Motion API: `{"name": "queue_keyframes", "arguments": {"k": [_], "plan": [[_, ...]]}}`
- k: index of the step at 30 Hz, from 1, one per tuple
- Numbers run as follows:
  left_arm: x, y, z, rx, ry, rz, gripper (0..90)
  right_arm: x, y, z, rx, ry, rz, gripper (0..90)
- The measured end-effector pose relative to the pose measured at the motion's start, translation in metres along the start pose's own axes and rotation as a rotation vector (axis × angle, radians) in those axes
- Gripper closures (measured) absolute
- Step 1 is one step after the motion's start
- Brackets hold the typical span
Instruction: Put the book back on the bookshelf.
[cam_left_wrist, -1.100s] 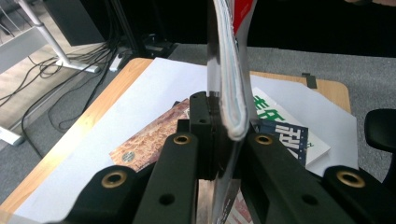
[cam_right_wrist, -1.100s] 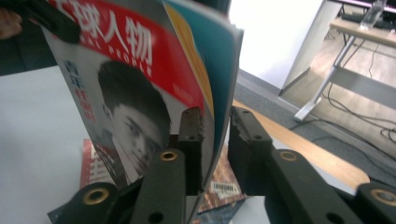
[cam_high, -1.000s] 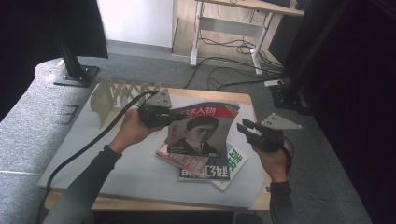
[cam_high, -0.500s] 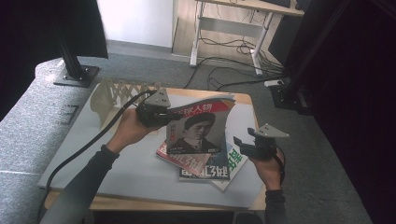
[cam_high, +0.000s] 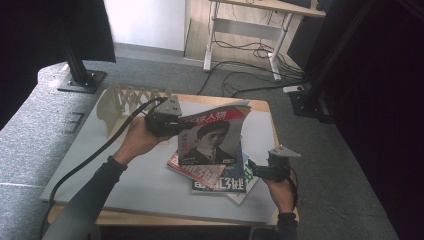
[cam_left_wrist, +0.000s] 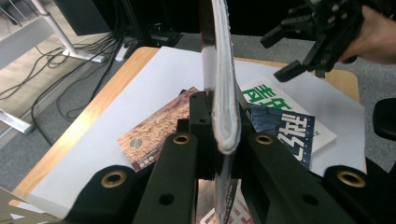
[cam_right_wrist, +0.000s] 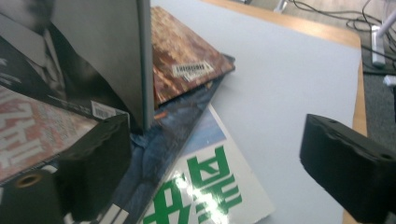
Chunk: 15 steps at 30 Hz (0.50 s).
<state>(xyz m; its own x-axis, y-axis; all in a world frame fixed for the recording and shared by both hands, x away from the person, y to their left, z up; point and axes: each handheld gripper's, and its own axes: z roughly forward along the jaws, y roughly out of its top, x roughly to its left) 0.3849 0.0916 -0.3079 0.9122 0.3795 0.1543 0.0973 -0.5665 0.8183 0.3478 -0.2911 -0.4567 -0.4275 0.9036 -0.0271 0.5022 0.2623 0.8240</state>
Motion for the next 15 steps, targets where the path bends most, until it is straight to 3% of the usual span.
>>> {"name": "queue_keyframes", "arguments": {"k": [5,15], "plan": [[0.001,0.0,0.001,-0.004,-0.006,-0.017,86.2,-0.003,-0.018,0.01,0.028,-0.013,0.045,0.3],[0.004,0.0,0.001,-0.01,-0.01,-0.046,86.3,-0.01,-0.051,0.026,0.082,-0.04,0.106,0.0]]}}
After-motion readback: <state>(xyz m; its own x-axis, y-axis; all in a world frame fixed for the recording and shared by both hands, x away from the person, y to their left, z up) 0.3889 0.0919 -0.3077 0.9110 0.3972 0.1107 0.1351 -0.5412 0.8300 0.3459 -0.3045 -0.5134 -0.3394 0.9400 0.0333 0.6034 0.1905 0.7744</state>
